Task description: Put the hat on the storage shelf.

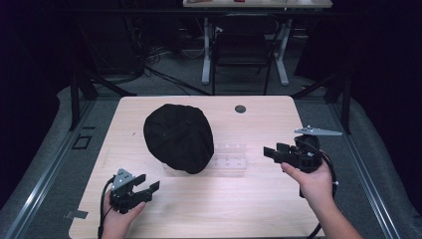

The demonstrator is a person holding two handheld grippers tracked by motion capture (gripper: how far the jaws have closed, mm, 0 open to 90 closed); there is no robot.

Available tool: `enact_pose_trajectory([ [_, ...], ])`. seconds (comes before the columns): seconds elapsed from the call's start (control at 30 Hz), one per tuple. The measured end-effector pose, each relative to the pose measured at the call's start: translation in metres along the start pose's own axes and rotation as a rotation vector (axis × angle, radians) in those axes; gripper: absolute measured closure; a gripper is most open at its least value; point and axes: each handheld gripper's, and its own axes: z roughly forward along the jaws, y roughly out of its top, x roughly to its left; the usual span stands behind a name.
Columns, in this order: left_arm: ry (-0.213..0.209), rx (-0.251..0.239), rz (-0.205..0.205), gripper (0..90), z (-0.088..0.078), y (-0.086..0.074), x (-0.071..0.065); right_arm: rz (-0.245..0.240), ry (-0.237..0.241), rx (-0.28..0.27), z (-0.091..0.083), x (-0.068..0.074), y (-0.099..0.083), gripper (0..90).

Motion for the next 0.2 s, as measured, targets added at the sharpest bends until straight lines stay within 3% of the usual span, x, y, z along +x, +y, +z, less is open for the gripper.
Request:
enact_pose_trajectory([
  [0.2, 0.004, 0.004, 0.007, 36.4, 0.002, -0.002, 0.0, -0.033, -0.04, -0.013, 0.005, -0.003, -0.024, 41.2],
])
